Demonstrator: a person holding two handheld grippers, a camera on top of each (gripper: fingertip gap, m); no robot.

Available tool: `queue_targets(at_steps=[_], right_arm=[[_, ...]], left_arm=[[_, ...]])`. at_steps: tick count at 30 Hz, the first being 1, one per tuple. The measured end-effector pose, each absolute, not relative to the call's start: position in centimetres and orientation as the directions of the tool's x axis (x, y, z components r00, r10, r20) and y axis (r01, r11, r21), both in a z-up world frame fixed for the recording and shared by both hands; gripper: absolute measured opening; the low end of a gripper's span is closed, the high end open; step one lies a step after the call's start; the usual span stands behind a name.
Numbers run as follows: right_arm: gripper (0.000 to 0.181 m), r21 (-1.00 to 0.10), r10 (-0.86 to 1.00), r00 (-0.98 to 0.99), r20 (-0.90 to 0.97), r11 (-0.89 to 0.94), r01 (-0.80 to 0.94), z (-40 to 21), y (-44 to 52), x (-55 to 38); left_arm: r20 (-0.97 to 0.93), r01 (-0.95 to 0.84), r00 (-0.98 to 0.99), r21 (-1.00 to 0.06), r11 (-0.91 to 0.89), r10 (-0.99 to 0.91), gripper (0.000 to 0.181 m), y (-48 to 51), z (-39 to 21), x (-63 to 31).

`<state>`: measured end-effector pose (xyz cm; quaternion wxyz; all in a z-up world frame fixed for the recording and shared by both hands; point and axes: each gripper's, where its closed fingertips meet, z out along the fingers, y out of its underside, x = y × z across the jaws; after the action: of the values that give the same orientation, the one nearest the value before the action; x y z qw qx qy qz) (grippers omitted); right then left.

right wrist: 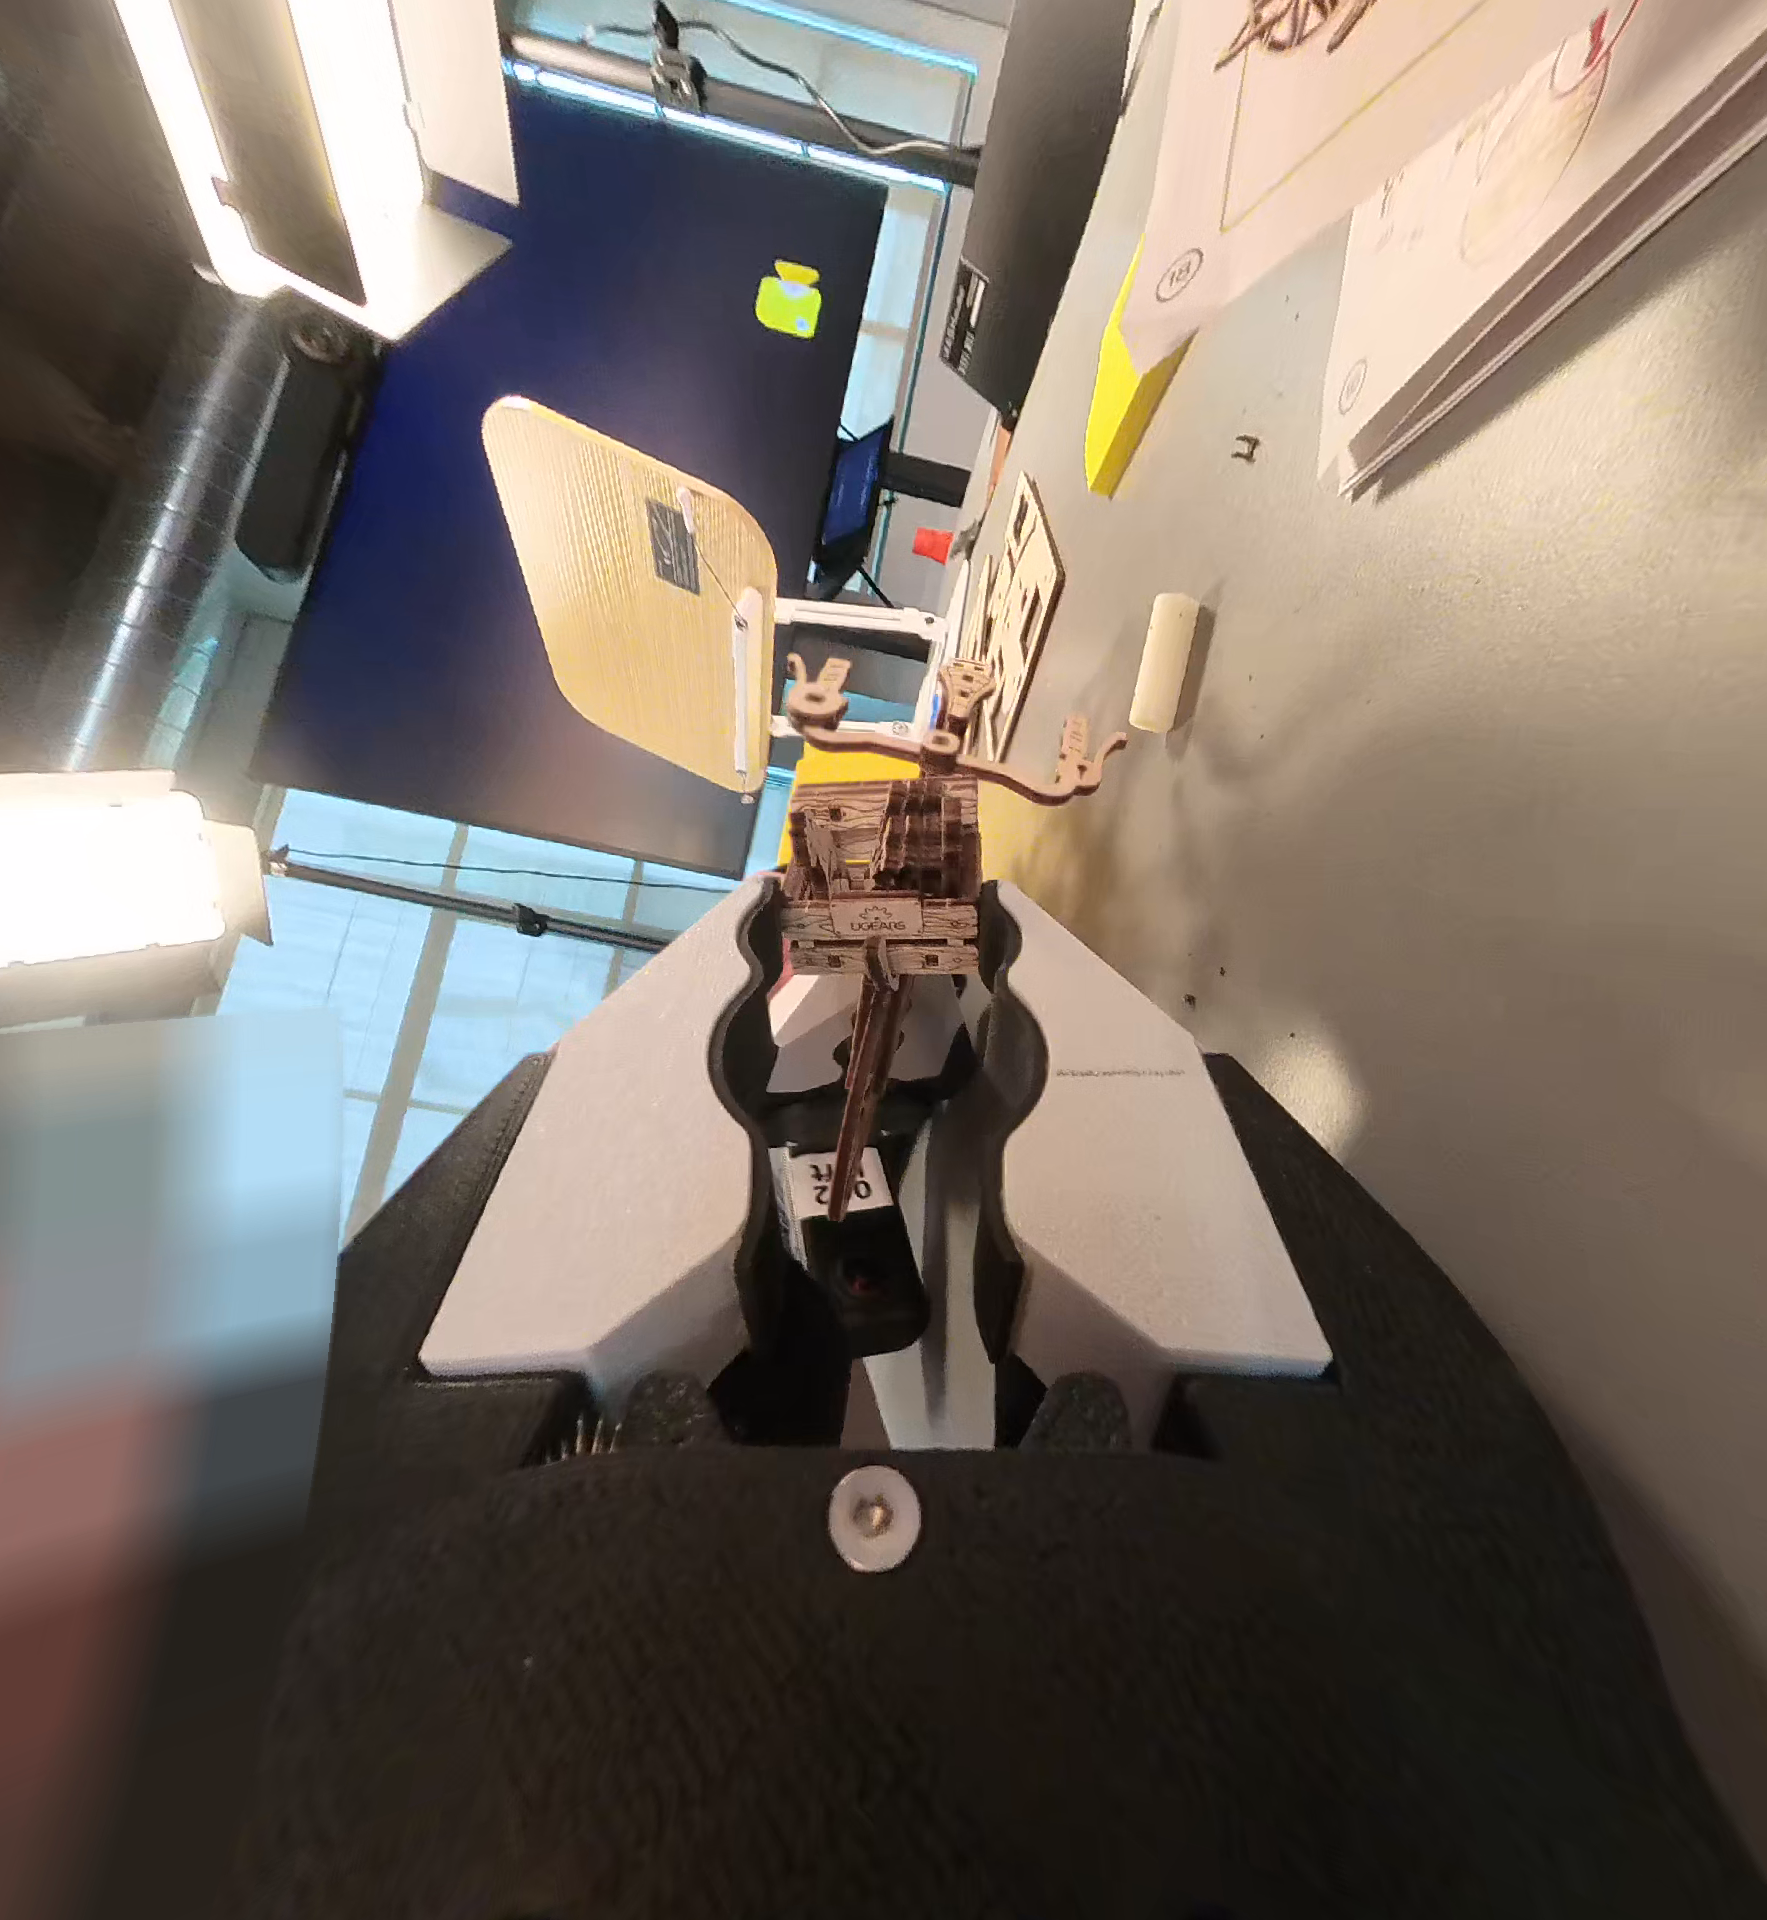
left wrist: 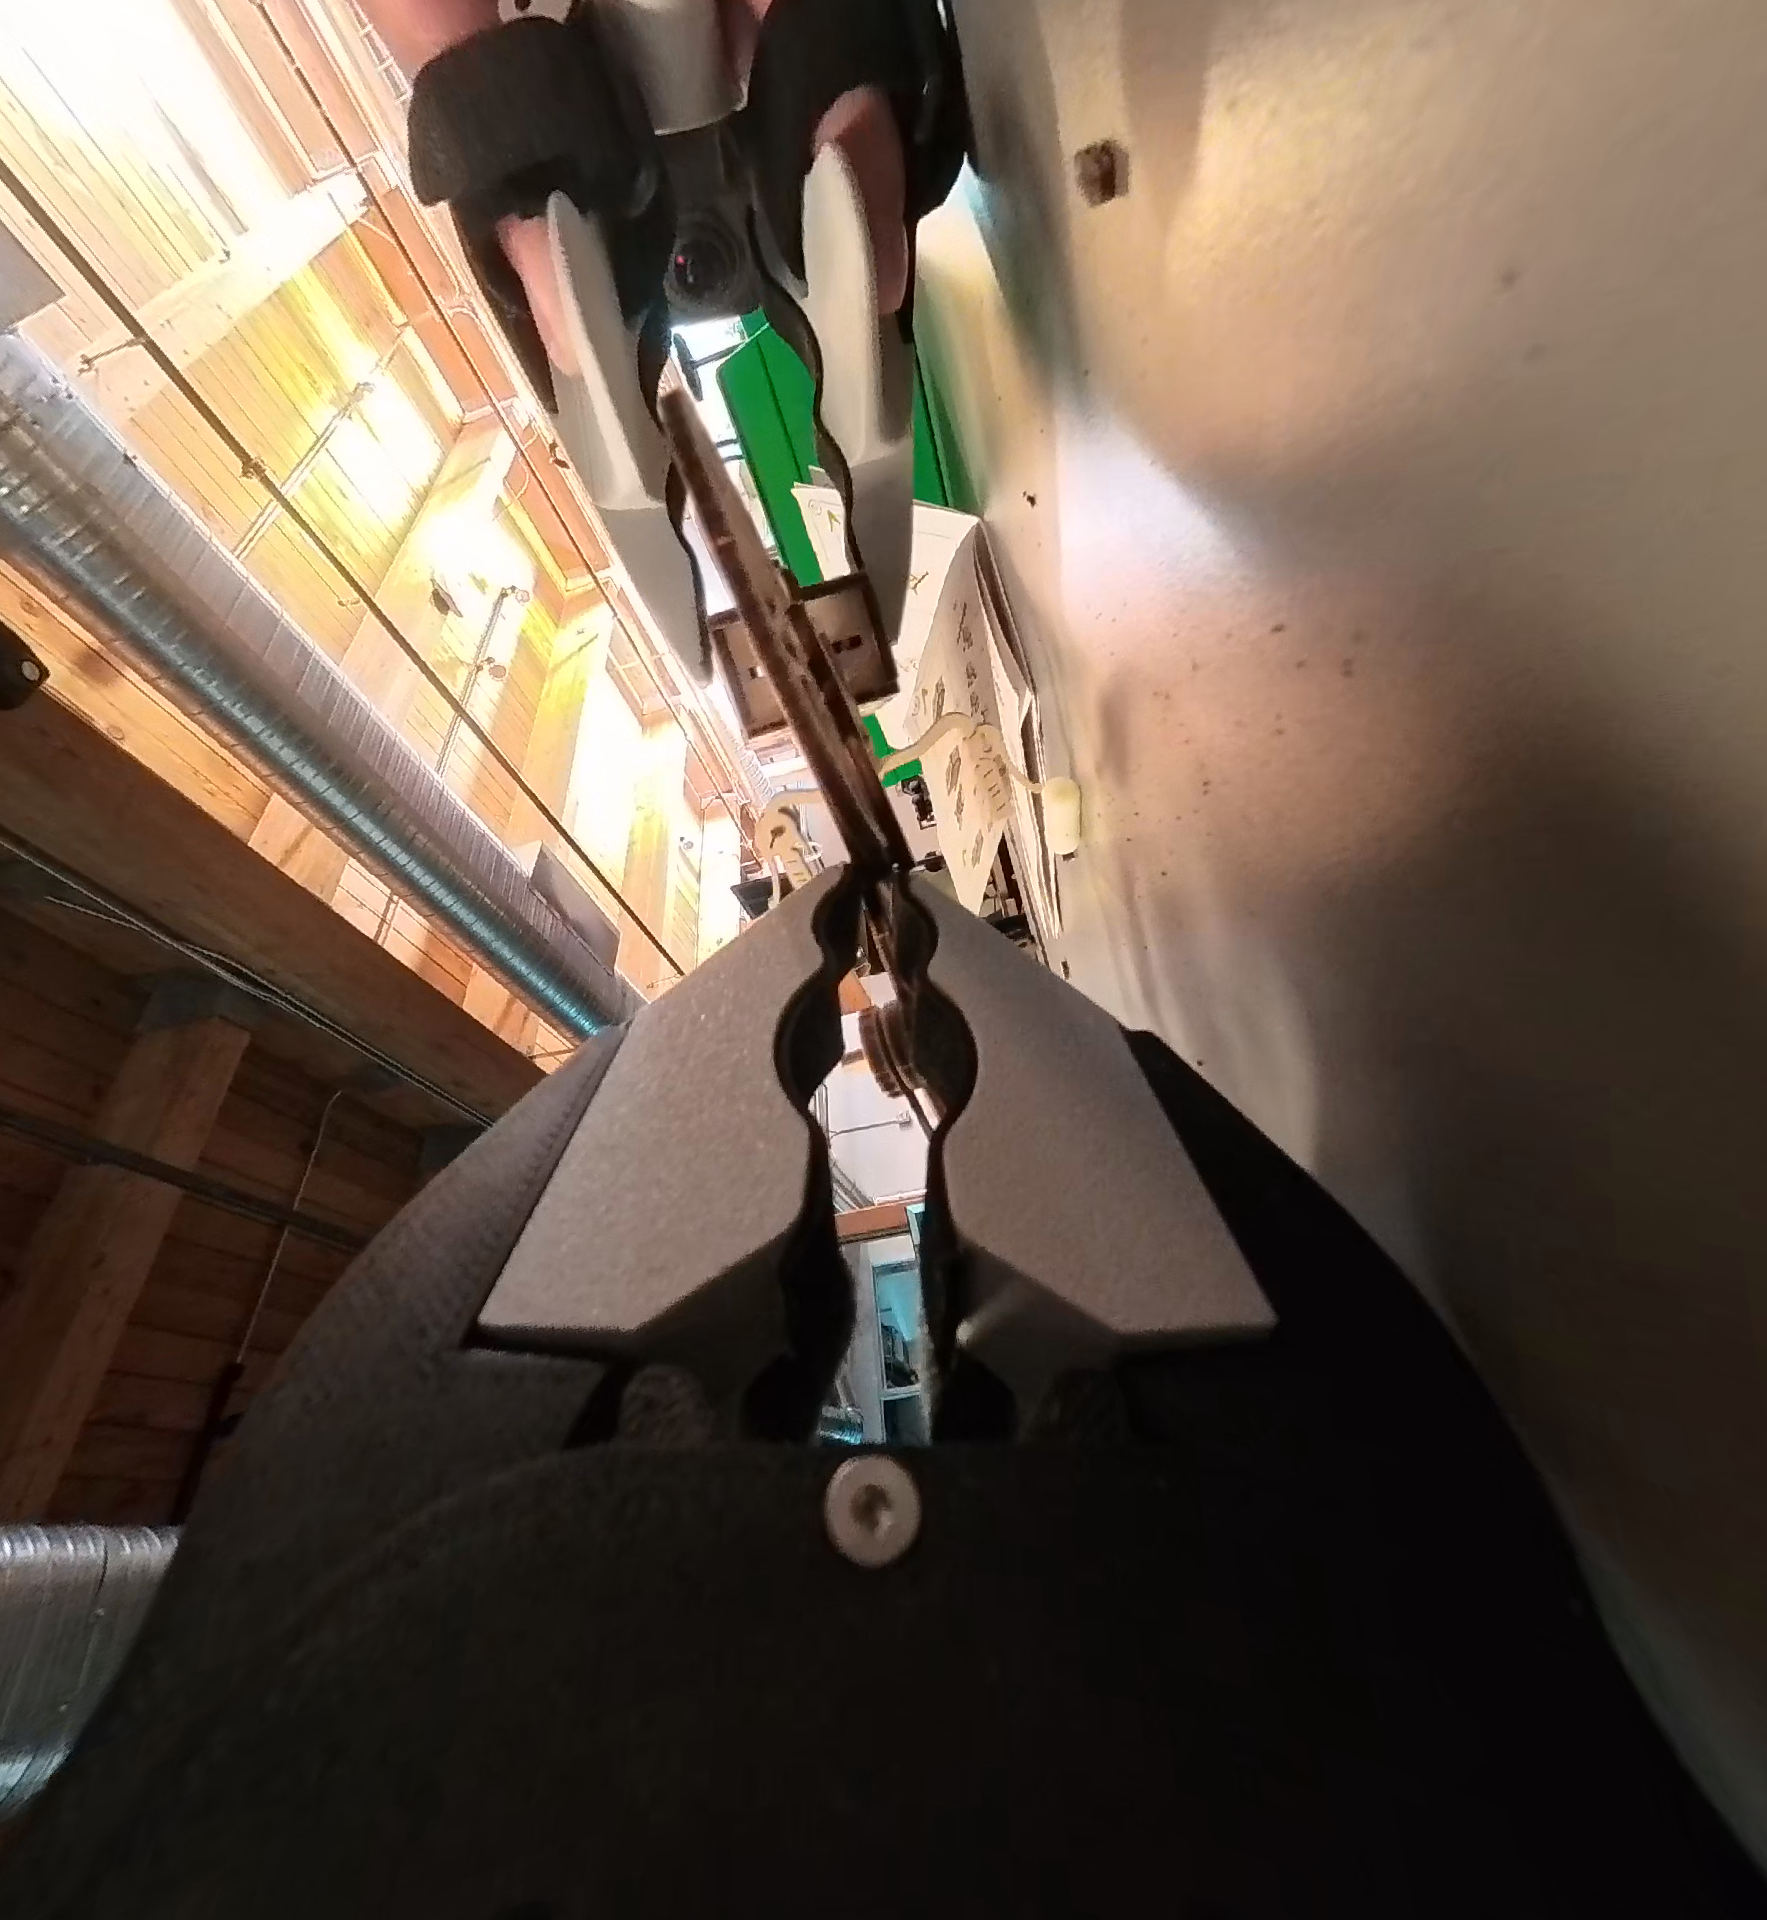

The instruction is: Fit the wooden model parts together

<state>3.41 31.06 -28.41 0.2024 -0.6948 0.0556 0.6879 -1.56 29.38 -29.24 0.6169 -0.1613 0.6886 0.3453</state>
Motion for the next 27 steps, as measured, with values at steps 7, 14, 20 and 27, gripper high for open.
queue_targets(at_steps=[7, 14, 20, 27], right_arm=[[0.036, -0.219, 0.211, 0.063, -0.975, -0.902, -0.372, -28.48, 31.06, 3.41], [0.036, -0.217, 0.205, 0.075, -0.976, -0.876, -0.431, -28.45, 31.16, 3.40], [0.036, -0.208, 0.197, 0.076, -0.977, -0.829, -0.520, -28.30, 31.15, 3.47], [0.036, -0.198, 0.189, 0.074, -0.979, -0.809, -0.553, -28.23, 30.75, 3.14]], left_arm=[[-0.961, -0.648, -0.188, 0.276, 0.710, 0.203, 0.004, 29.44, -29.37, -1.52], [-0.966, -0.654, -0.182, 0.258, 0.711, 0.183, 0.004, 29.63, -29.59, -1.53], [-0.976, -0.667, -0.161, 0.215, 0.713, 0.144, 0.004, 29.86, -29.62, -1.62], [-0.981, -0.685, -0.143, 0.193, 0.703, 0.130, 0.003, 30.31, -29.49, -1.88]])
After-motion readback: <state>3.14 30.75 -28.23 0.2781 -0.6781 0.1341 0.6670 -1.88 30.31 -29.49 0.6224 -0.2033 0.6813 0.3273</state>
